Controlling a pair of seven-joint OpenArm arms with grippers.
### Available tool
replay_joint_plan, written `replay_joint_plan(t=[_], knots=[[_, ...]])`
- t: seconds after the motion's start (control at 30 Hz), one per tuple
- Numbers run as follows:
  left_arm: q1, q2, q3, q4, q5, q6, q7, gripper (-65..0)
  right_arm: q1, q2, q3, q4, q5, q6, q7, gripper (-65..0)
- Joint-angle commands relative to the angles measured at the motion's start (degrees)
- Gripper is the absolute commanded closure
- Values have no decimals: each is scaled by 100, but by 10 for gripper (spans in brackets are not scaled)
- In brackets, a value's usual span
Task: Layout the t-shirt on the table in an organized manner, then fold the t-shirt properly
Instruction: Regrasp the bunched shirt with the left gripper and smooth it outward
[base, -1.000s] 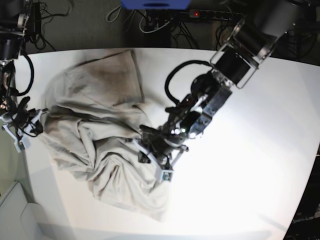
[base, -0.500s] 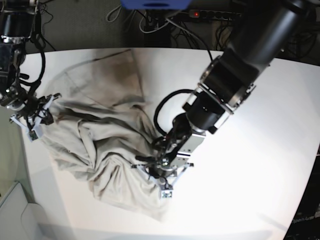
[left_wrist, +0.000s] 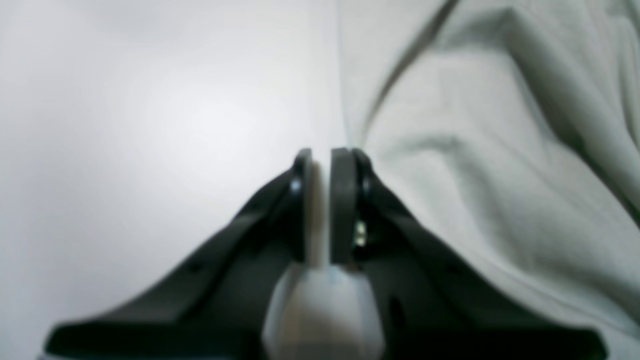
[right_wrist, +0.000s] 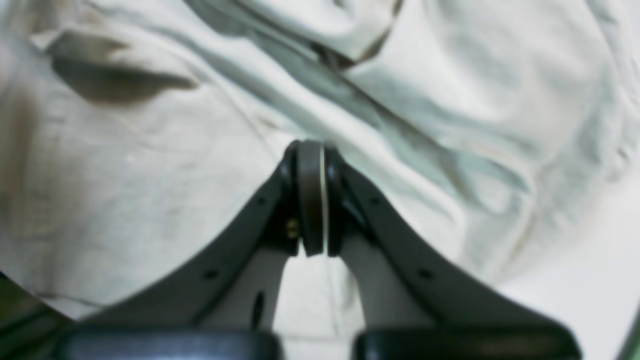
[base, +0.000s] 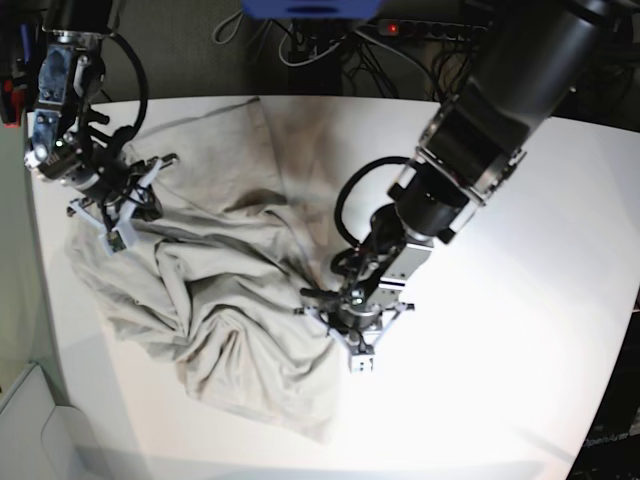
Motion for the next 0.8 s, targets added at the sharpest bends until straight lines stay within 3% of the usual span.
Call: replay_joint_plan(t=[0.0,0.3,0.57,0.63,0.77], knots=[[-8,41,-4,38,-95,71,275,-67,63,92,40,-69,17,-41,87,0],[115,15,-4,196,-95,106,1277,-65,529,522,40,-1493,17,-41,218,0],[625,-680,-66,2139,-95,150,2569,-65,705,927,49,-2126,8,-41,1001,0],[739,-838,-66,2614,-112,343,2842,-65,837,1024,57,-2354,8,-41,1018,0],[1144,-1190,-83,3809,-138,1064,3149,-65,1145,1208,66,-2873,8,-41,1027,0]])
